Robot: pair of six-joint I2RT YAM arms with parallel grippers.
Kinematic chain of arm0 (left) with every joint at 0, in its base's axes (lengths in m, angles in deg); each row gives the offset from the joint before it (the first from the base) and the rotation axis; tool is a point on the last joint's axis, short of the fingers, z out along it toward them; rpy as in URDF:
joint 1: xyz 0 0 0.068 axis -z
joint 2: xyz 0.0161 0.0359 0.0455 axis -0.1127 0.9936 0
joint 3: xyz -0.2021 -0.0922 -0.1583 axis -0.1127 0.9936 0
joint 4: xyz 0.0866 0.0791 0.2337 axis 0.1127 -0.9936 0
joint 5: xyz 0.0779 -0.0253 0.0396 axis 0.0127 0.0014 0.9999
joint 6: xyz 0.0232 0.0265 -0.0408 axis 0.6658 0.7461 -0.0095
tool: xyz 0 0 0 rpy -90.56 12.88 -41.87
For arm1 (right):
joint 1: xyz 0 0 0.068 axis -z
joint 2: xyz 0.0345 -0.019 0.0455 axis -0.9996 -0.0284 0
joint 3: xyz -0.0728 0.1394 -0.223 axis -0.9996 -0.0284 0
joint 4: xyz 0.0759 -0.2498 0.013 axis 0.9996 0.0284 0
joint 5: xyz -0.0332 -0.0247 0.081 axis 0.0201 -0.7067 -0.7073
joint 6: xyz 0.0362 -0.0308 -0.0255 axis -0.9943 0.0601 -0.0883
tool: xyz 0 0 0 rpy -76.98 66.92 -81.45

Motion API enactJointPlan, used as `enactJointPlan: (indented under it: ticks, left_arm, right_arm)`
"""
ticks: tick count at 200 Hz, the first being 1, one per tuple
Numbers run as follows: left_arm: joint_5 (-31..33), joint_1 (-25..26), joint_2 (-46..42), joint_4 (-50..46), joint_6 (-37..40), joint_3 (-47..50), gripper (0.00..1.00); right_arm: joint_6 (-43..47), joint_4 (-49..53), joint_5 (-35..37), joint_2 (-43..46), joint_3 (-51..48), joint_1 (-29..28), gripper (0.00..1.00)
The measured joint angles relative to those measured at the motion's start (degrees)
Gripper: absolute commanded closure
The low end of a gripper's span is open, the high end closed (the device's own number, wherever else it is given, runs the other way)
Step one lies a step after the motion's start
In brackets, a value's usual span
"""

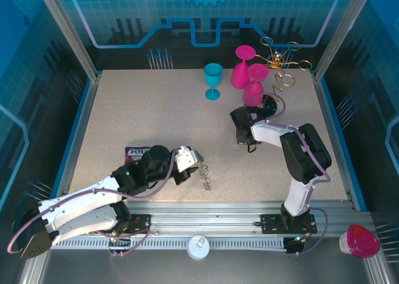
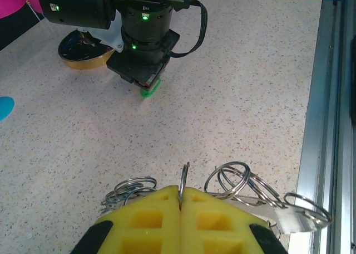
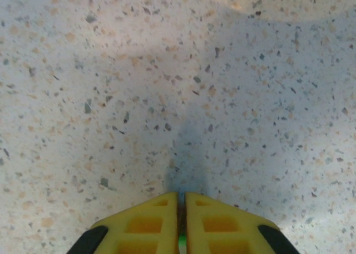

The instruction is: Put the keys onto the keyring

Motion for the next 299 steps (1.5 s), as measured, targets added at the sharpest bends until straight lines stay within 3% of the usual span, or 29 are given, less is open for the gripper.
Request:
enactJointPlan:
  ticks: [72, 83, 99, 148, 184, 269, 286, 299]
  left_arm:
    - [0.0, 0.0, 0.6, 0.0, 0.2, 0.0, 1.00]
    - [0.0, 0.0, 0.7, 0.0, 0.2, 0.0, 1.00]
    - [0.0, 0.0, 1.2, 0.0, 0.2, 0.0, 1.00]
    - [-0.4, 0.0, 2.7, 0.4, 0.4, 0.0, 1.00]
    - [-0.4, 0.0, 2.7, 0.5, 0.4, 0.0, 1.00]
    - [-0.4, 0.0, 2.7, 0.5, 1.3, 0.0, 1.00]
    - [-0.4, 0.0, 2.7, 0.5, 1.4, 0.0, 1.00]
    - [-0.4, 0.0, 2.7, 0.5, 1.5, 0.0, 1.00]
  right_arm:
    - [-0.3, 2.1, -0.6, 5.9, -3.6, -2.0, 1.00]
    - [0.0, 2.5, -0.8, 7.6, -4.2, -2.3, 0.95]
    - [0.5, 3.1, -0.7, 9.7, -4.7, -2.3, 0.73]
    - [1.8, 3.1, -1.3, 8.5, -4.6, 1.5, 0.56]
    - [2.0, 2.5, -3.7, 4.8, -3.7, 2.6, 0.59]
    - [4.2, 1.4, -11.1, 4.3, -2.9, 0.6, 0.84]
    - [4.9, 1.4, -13.9, 4.8, -2.9, -0.6, 0.84]
    - [5.1, 1.8, -15.6, 5.6, -2.9, -1.2, 0.77]
